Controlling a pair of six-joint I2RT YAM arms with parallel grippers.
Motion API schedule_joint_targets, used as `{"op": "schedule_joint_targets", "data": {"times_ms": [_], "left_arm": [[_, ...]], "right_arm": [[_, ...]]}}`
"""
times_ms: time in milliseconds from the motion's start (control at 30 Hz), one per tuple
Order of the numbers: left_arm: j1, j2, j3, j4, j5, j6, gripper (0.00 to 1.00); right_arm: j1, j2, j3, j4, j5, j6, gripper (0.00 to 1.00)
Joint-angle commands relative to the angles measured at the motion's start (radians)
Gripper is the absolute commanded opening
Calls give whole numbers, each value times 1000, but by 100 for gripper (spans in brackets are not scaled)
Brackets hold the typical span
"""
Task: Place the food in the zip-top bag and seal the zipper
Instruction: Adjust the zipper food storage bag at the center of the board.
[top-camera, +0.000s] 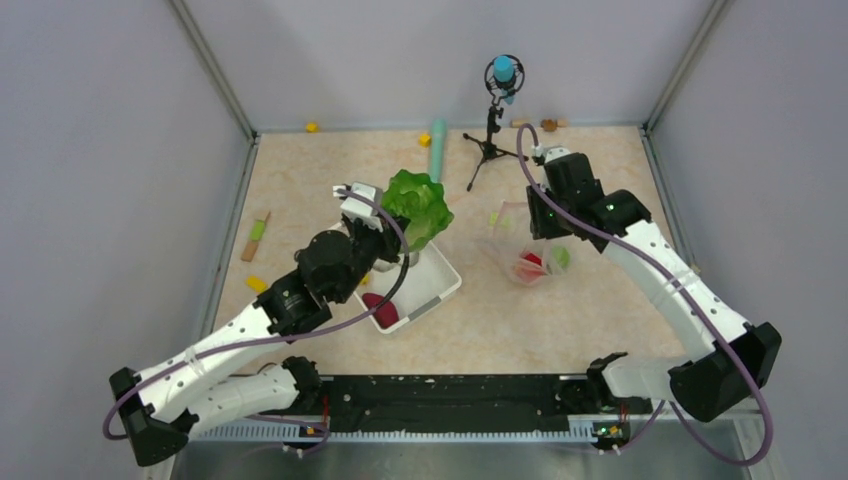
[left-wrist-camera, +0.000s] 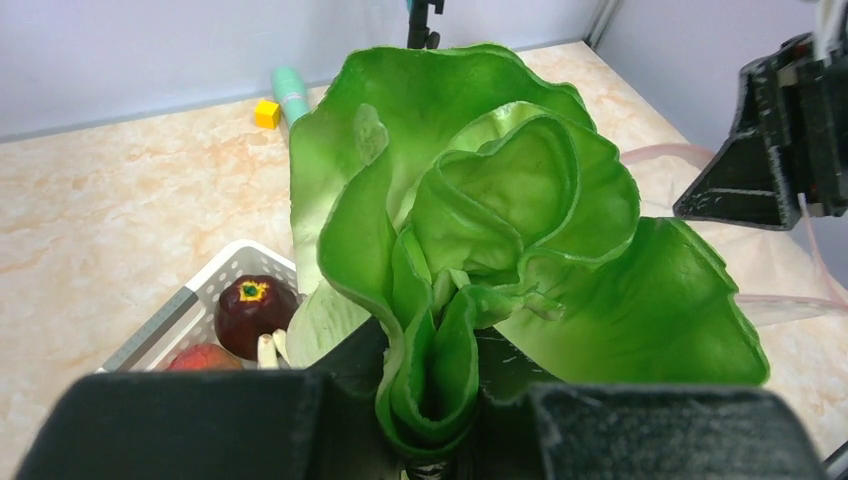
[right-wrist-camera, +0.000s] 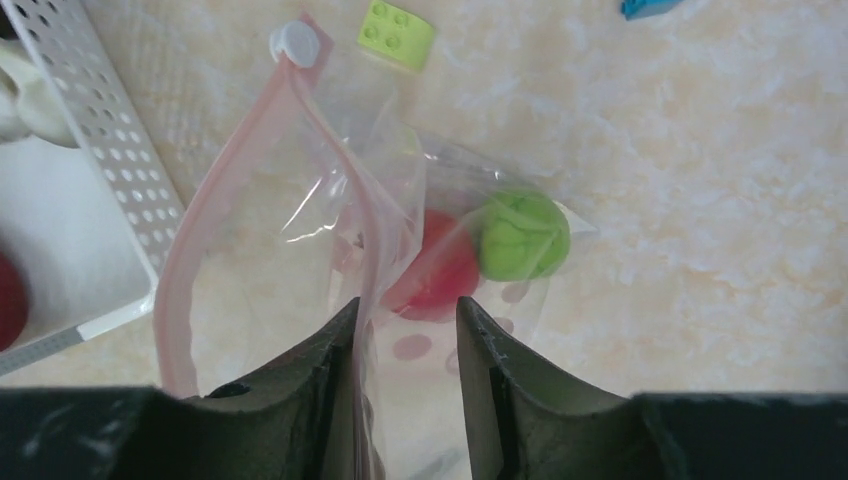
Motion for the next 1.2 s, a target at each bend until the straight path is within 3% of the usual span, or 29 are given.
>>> {"op": "schedule_joint_targets", "data": {"times_ms": [0, 133, 267, 333, 433, 467, 700, 867, 1000, 1167], "left_arm": [[1, -61, -19, 101, -14, 21, 0], [1, -87, -37, 97, -17, 32, 0], [1, -119, -39, 71, -26, 35, 0], [1, -139, -53, 73, -23, 36, 0], [1, -160, -70, 89, 2, 44, 0], [1, -165, -70, 90, 9, 44, 0], [1, -191, -72, 85, 13, 42, 0], [1, -215, -93, 94, -3, 40, 0], [1, -228, -112, 106, -9, 41, 0], [1, -219, -113, 116, -6, 40, 0]], "right_arm": [[0, 54, 72, -96, 61, -25, 41], [19, 84, 109, -116, 40, -42, 46], [55, 106, 150, -198, 129, -59, 45], [68, 114, 154, -218, 144, -57, 34], [101, 134, 170, -239, 180, -59, 3], [119, 144, 185, -249, 213, -61, 0], [302, 203, 375, -270, 374, -48, 0], [328, 202, 514, -269, 237, 45, 0], [328, 146, 501, -227, 169, 150, 0], [296, 68, 339, -189, 281, 251, 0]]}}
